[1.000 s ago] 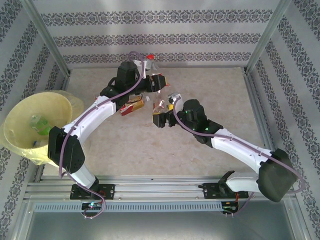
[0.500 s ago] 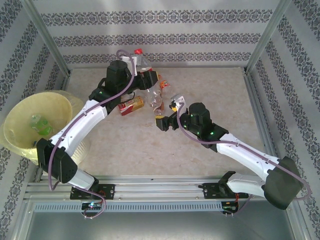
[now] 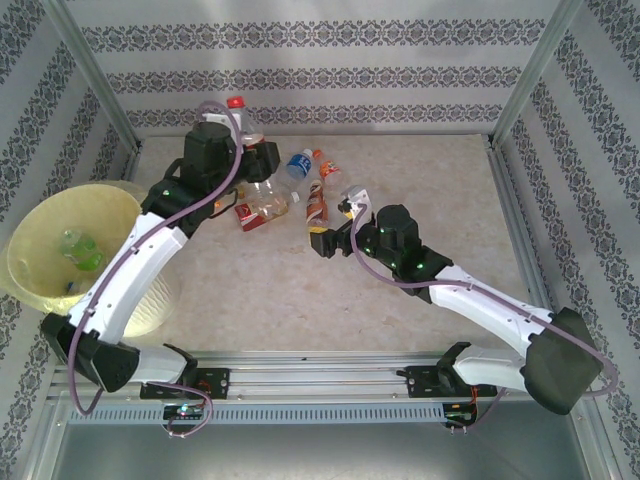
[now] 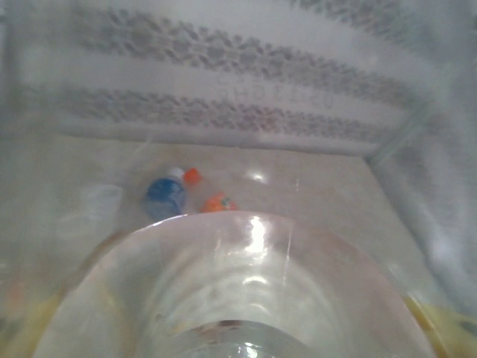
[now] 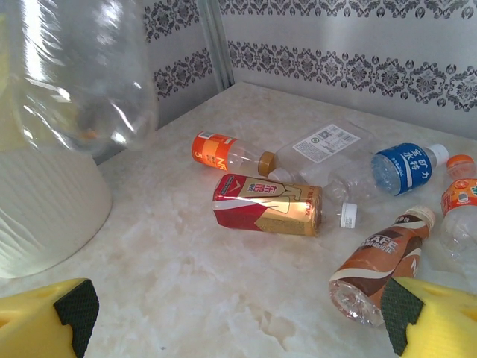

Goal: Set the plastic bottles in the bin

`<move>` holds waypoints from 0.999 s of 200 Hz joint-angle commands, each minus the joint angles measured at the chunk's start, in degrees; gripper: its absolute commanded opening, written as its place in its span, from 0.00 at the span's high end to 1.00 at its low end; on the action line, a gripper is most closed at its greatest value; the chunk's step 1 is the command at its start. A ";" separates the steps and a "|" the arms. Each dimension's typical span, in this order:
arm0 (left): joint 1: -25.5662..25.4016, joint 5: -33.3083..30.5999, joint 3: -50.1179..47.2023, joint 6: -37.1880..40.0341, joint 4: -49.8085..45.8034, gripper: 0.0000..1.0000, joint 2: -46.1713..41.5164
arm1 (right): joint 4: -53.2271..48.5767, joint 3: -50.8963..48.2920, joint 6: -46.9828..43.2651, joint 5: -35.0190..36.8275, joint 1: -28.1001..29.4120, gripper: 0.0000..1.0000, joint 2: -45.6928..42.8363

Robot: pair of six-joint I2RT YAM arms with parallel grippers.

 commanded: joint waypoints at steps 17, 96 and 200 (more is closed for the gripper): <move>1.02 -11.35 5.32 4.86 -9.91 0.38 -5.09 | 4.64 1.05 0.63 0.65 -0.31 0.02 1.46; 1.67 -35.95 14.18 8.11 -22.02 0.38 -9.53 | 5.99 2.83 -0.29 1.67 -0.74 0.02 2.96; 22.98 -43.73 11.48 13.33 -23.57 0.38 -12.47 | 6.23 3.10 0.29 0.73 -0.77 0.02 3.76</move>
